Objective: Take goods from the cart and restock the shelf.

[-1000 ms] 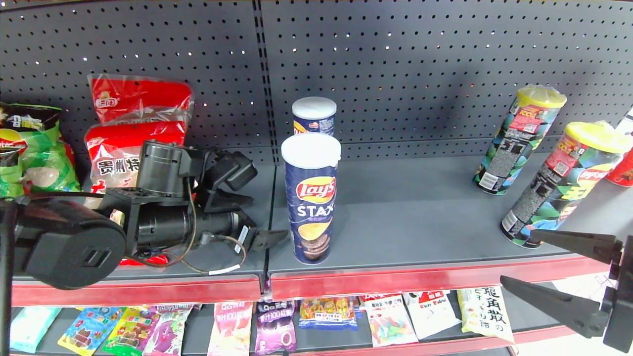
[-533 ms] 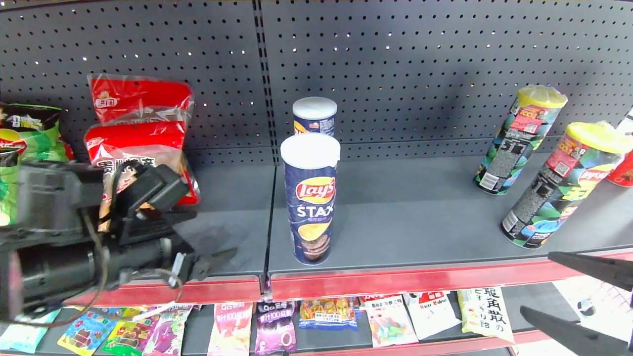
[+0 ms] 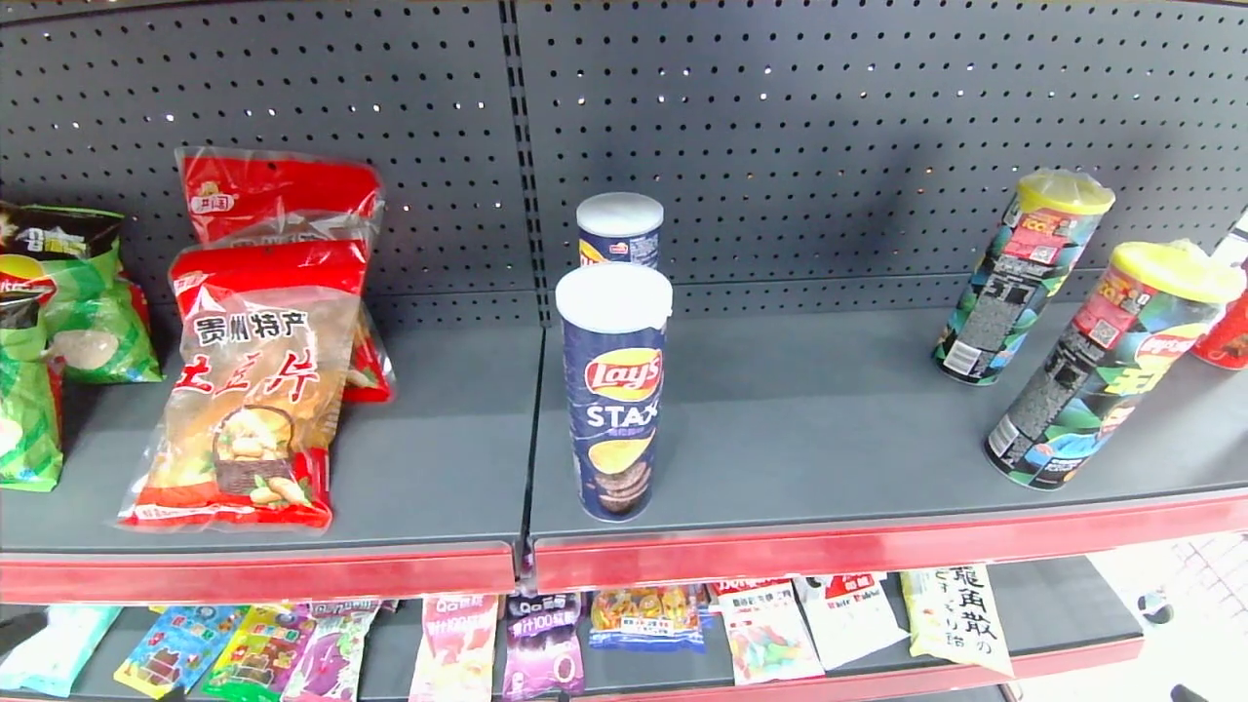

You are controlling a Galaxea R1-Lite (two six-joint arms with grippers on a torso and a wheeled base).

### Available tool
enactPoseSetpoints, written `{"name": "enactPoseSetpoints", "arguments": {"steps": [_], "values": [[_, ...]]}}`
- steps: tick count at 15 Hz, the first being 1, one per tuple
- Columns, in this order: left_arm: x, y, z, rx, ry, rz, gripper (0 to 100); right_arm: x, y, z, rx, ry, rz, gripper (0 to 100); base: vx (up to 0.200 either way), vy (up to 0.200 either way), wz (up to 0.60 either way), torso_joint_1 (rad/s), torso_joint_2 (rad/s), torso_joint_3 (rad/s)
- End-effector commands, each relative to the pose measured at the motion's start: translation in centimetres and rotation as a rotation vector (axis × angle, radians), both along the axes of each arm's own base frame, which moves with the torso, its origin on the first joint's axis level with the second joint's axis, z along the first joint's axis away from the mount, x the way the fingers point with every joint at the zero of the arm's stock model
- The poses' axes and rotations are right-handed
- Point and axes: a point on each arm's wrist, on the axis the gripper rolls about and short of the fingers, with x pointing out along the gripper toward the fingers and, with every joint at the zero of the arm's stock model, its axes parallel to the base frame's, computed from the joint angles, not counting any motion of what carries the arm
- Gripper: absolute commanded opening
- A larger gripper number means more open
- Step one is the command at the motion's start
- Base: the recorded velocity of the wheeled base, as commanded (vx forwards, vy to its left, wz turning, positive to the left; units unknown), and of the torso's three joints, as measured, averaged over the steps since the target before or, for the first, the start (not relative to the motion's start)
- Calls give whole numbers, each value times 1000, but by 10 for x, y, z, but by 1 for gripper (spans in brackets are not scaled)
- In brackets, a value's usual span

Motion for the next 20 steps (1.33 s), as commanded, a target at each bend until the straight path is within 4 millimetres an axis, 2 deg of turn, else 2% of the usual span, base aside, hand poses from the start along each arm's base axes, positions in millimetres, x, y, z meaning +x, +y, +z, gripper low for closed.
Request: {"name": "enactPoseSetpoints", "arguments": {"steps": [1,4,5,8,10,12,13,15,16,17,18,20], "values": [[-35,9,-14,-19,-115,153,100,-17,-8,-15,32,-72,-115,100,0,0,0,0,0,0],[-45,10,-21,-94,-154,268,100,-31,-13,-25,21,-57,-210,100,0,0,0,0,0,0],[-50,9,-36,-101,-150,338,100,-41,-16,-39,-6,2,-280,100,0,0,0,0,0,0],[-63,7,-68,-102,-193,401,100,-42,-18,-35,-40,45,-420,100,0,0,0,0,0,0],[-65,7,-73,-128,-208,324,100,-33,-13,-31,-72,143,-577,100,0,0,0,0,0,0],[-68,6,-75,-172,-233,122,100,-28,-10,-37,-89,224,-742,100,0,0,0,0,0,0],[-68,6,-76,-167,-249,117,100,-30,-9,-43,-86,209,-735,100,0,0,0,0,0,0],[-66,5,-80,-160,-355,129,100,-40,-3,-51,-36,72,-440,100,0,0,0,0,0,0],[-64,5,-81,-163,-381,129,100,-40,-1,-47,-31,40,-368,100,0,0,0,0,0,0],[-63,5,-82,-167,-398,121,100,-39,-1,-46,-40,22,-340,100,0,0,0,0,0,0],[-62,5,-82,-171,-411,121,100,-35,-1,-57,-45,33,-337,100,0,0,0,0,0,0],[-62,5,-82,-168,-413,133,100,-31,-3,-62,20,-20,-413,100,0,0,0,0,0,0]]}}
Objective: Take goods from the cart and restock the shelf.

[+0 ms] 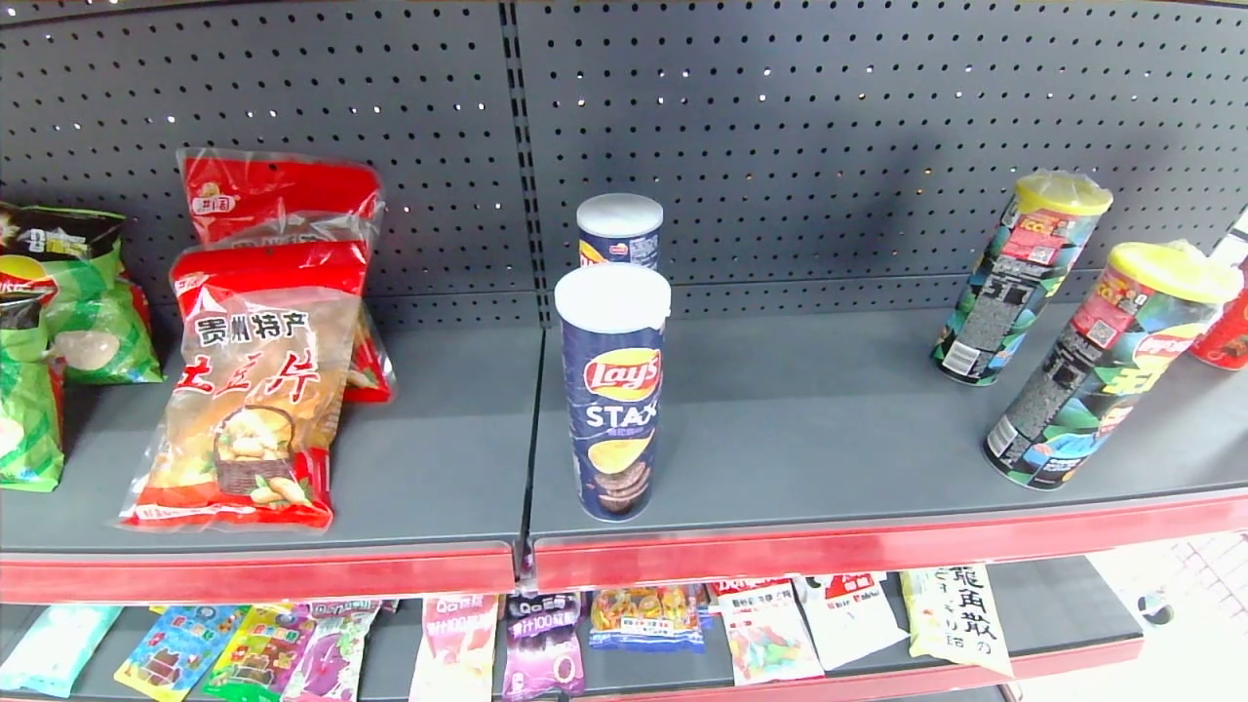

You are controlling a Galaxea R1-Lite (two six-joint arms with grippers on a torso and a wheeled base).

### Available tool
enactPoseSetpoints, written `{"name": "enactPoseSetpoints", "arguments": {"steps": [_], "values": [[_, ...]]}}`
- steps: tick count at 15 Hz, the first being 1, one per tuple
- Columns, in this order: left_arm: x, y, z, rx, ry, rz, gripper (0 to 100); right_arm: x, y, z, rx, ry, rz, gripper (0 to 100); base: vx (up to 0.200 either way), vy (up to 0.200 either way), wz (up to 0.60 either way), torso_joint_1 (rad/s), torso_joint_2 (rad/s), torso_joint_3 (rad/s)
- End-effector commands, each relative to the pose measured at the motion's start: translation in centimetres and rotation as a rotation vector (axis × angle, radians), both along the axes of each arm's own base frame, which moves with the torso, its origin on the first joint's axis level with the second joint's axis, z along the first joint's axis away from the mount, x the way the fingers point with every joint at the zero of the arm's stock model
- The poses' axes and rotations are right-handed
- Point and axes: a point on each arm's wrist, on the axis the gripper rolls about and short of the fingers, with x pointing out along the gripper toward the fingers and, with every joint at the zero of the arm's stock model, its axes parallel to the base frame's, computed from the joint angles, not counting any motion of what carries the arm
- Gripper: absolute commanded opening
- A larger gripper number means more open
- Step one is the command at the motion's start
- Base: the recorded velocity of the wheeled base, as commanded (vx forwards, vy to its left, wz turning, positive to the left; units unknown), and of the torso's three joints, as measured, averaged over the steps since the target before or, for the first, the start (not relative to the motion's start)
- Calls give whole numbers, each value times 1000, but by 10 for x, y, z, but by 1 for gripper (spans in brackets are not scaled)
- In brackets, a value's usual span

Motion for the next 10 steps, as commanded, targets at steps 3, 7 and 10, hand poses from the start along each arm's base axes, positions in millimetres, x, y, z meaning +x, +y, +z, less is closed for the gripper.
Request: {"name": "enactPoseSetpoints", "arguments": {"steps": [3,7,10], "values": [[0,0,-2,-2,3,-20,100,0,-2,-13,64,24,65,100,0,0,0,0,0,0],[1,0,-3,-7,5,-15,100,-4,-3,-14,67,-22,101,100,0,0,0,0,0,0],[5,1,-10,-29,-11,27,100,-7,-3,-16,59,-60,54,100,0,0,0,0,0,0]]}}
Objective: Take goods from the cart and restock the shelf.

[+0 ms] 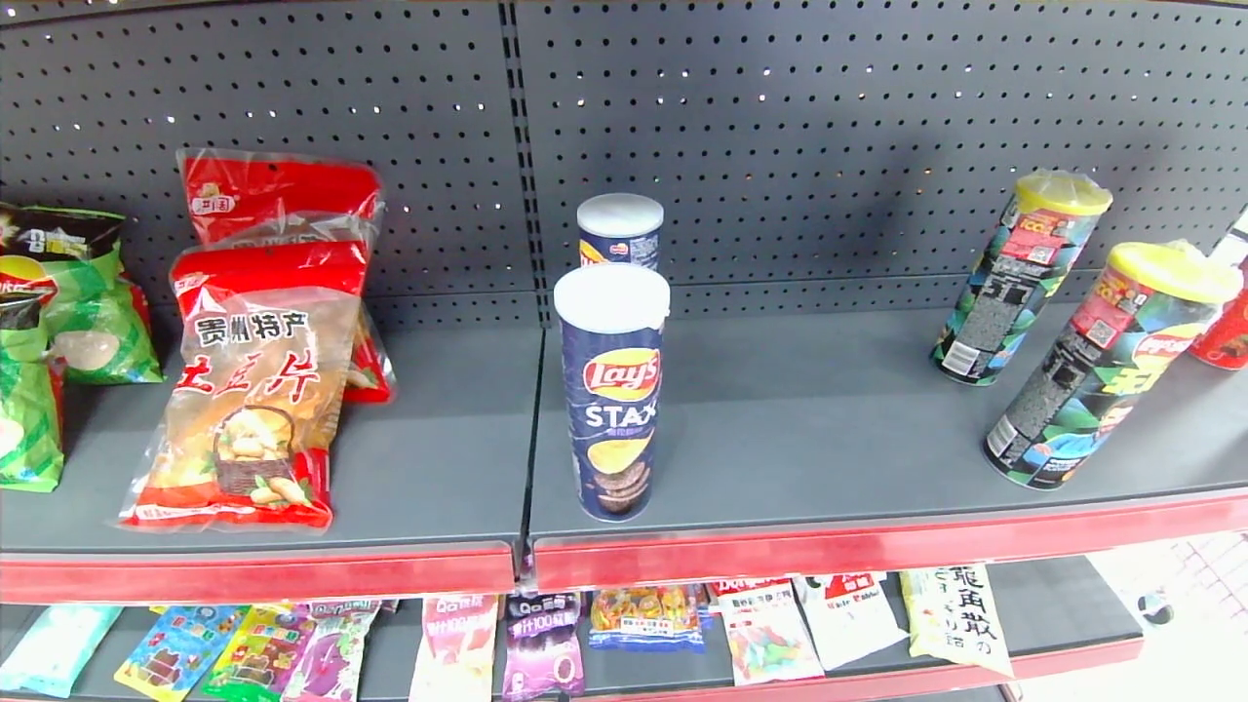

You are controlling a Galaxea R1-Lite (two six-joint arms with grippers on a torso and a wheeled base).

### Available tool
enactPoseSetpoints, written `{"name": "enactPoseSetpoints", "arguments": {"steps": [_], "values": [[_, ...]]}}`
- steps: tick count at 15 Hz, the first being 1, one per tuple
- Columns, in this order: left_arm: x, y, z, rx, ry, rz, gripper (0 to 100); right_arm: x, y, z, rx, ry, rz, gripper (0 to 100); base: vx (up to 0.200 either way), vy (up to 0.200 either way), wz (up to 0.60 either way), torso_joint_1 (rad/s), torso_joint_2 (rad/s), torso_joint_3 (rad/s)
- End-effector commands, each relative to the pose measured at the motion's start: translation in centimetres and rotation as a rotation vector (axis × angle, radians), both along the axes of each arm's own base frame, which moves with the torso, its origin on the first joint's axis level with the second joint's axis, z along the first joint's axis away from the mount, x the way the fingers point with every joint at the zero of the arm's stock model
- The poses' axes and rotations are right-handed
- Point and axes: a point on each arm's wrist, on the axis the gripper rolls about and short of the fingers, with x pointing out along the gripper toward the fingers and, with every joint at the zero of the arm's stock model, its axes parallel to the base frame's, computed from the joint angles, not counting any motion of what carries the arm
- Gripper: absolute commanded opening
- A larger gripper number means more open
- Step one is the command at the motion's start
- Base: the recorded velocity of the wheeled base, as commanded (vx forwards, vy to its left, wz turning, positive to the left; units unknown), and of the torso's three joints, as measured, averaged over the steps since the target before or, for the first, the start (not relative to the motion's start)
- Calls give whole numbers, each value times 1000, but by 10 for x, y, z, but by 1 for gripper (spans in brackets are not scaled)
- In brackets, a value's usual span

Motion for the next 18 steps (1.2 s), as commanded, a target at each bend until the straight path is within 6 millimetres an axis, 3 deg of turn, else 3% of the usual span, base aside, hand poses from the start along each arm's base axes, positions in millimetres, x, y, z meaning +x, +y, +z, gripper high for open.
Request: {"name": "enactPoseSetpoints", "arguments": {"steps": [1,6,11,15,18], "values": [[1,0,-3,-1,9,3,100,-2,0,0,1,-23,-20,100,0,0,0,0,0,0],[1,0,-3,2,11,8,100,-2,0,-1,7,-22,-32,100,0,0,0,0,0,0],[1,0,-3,2,9,8,100,-2,0,-1,7,-22,-31,100,-200,0,0,5,2,-1],[1,0,-3,2,9,9,100,-2,0,-1,6,-22,-31,100,0,0,0,0,0,0],[1,0,-3,2,9,9,100,-2,0,-1,6,-20,-31,100,0,-200,0,4,4,-1]]}}
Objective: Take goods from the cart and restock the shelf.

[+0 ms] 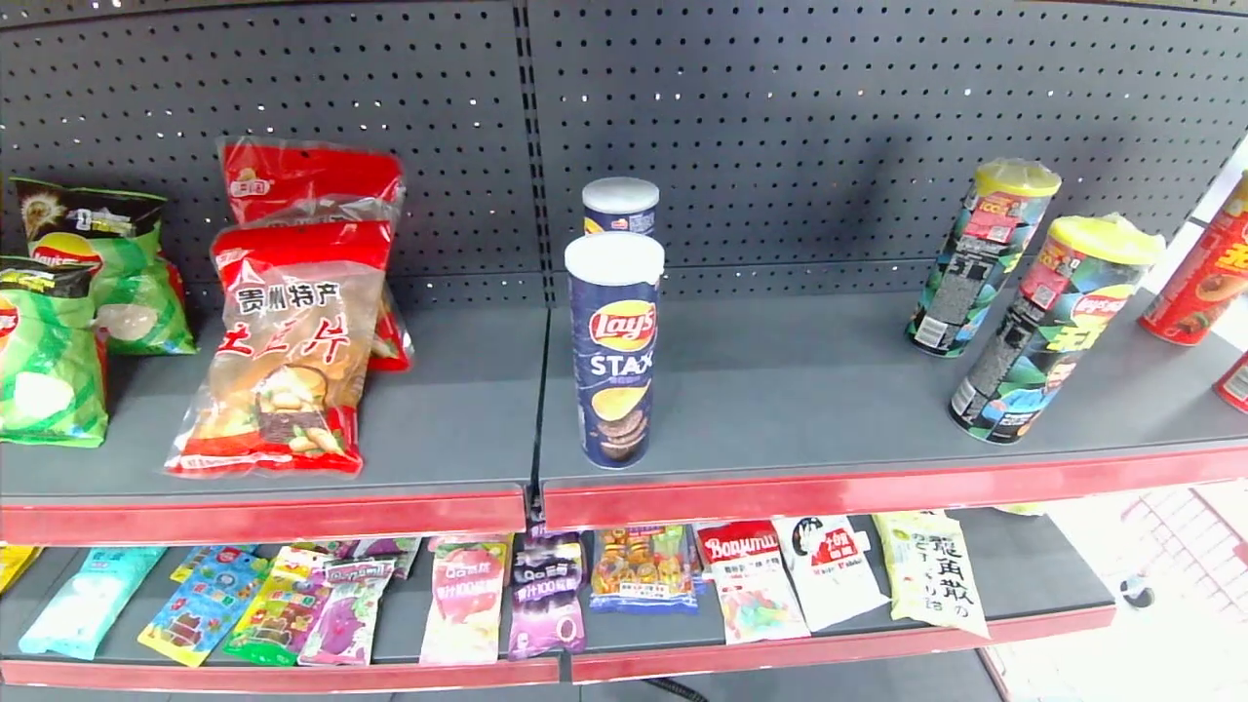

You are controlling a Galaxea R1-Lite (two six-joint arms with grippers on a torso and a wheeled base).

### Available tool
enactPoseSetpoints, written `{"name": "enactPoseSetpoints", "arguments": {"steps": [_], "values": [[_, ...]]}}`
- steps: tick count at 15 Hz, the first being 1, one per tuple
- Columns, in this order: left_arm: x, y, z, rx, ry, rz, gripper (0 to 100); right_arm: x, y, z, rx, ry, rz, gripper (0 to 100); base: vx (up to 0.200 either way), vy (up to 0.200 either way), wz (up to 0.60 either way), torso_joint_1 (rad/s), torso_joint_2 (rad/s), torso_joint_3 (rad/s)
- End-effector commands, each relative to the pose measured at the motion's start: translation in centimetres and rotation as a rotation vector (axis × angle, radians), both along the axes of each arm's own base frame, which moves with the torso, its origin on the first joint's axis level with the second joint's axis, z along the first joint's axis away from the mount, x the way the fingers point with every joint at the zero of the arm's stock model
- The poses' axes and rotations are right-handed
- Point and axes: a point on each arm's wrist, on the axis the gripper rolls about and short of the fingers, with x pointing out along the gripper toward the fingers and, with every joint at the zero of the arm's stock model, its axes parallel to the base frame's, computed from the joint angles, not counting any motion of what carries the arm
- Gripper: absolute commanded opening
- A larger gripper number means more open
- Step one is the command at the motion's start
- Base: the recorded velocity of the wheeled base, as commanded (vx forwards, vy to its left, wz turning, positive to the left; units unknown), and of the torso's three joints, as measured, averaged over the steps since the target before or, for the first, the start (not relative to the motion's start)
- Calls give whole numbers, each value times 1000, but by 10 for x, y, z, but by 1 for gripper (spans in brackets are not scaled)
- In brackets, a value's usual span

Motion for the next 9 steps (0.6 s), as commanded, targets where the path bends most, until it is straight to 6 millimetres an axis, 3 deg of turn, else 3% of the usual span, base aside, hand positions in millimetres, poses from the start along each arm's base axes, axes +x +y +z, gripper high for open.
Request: {"name": "enactPoseSetpoints", "arguments": {"steps": [1,9], "values": [[0,0,0,-1,2,0,100,0,0,0,0,0,1,100,0,-200,0,7,2,2],[0,0,0,-1,2,0,100,0,0,0,1,-2,1,100,0,-200,0,5,2,-1]]}}
